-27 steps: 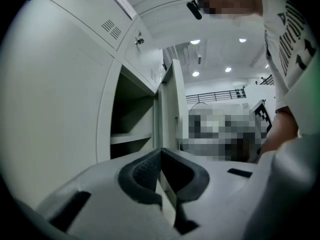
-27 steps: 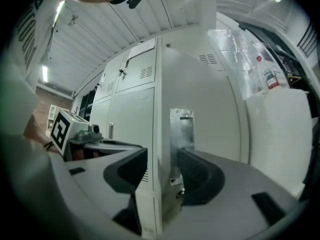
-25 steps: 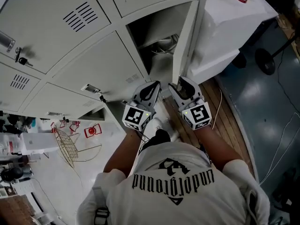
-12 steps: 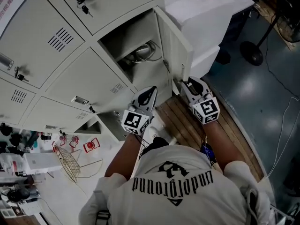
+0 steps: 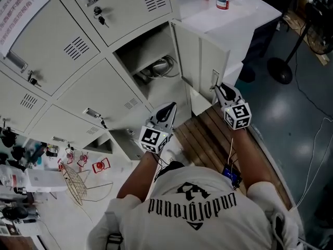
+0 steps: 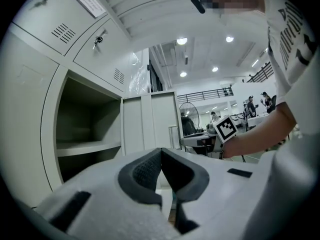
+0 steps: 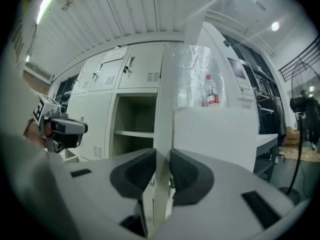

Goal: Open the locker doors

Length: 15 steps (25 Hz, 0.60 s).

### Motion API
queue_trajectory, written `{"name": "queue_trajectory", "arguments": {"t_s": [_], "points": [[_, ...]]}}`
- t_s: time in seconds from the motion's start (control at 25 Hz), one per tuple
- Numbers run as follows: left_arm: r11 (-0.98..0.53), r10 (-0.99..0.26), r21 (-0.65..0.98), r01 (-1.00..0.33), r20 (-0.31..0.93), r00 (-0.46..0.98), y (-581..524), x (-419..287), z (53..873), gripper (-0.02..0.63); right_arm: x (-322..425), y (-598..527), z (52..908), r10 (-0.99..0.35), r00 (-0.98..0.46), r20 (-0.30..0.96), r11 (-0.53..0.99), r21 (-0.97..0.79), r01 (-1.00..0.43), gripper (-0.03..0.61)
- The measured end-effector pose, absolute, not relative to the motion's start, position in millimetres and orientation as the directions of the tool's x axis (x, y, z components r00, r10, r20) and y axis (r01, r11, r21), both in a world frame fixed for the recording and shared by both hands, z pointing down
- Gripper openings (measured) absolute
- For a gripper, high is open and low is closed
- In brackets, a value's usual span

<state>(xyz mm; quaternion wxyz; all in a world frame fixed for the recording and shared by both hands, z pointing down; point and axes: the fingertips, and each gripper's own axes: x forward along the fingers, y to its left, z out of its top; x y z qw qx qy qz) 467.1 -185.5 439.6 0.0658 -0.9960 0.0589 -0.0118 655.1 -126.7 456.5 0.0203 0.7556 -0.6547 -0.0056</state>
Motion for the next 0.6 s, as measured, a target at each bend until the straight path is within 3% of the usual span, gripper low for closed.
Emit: {"name": "queue_trajectory", "arguments": {"t_s": [0.24,0.4,0.6], "points": [[-0.977,-0.155,-0.148,-0.154,-0.001,0.988,-186.6,453.9,426.8,0.008,653.0,-124.7,455.3,-0.99,0.142,0.023,-0.141,0.055,-0.988,0.098],[-0.974,-0.164,-0.155,-0.163,-0.008,0.986,-182.1,447.2,420.3,0.008,646.6,-111.7,452.5,-0.989,0.148,0.022,-0.147,0.05,-0.988,0.196],[-0.971,-0.176,-0.162,-0.176,-0.015,0.984,-176.4,433.1,412.4,0.008,617.9,-91.6,432.5,-0.992,0.125,-0.02,-0.126,0.031,-0.992,0.259]]}}
